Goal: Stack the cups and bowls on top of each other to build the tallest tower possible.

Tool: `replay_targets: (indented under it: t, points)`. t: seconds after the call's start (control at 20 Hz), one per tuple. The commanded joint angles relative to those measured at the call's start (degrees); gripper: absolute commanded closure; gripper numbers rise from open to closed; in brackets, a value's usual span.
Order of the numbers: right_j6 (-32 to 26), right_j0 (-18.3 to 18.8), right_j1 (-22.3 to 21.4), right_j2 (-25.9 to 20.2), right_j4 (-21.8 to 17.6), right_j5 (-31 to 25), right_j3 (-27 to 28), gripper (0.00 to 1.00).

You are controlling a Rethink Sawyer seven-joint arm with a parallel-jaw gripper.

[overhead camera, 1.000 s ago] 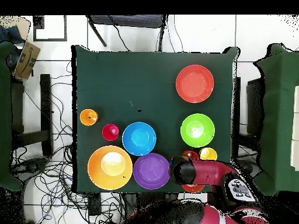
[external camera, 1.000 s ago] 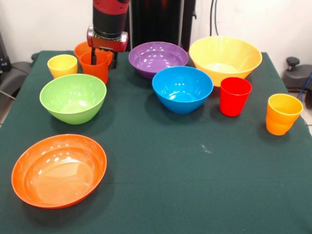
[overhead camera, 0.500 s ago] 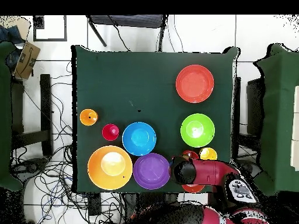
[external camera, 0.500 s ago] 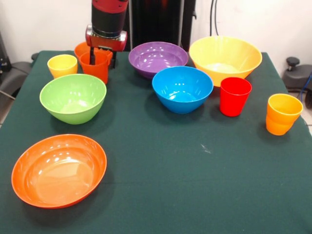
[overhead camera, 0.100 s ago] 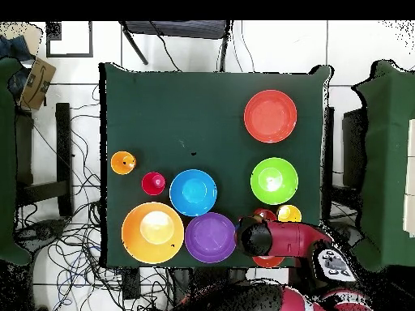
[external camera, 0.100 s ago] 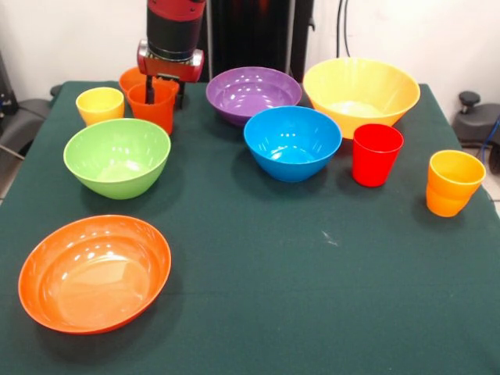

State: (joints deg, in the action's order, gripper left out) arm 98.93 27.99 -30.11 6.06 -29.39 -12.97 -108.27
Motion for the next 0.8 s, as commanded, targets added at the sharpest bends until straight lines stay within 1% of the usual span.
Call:
replay_targets:
  t: [0.05,0.2,0.4,0.65,0.8]
  points:
    - [3.02,-0.57,1.99,-5.68,-1.24,1.16,2.51,1.0]
    - [3.38,-0.6,1.97,-5.9,-1.02,1.48,2.11,1.0]
    - [3.07,-0.14,0.53,-7.52,-0.27,0.69,0.69,1.0]
    - [2.99,-0.21,-3.62,-9.83,1.81,-2.3,-2.24,1.0]
    - [2.36,0.58,-5.89,-12.16,3.3,-4.48,-3.72,1.0]
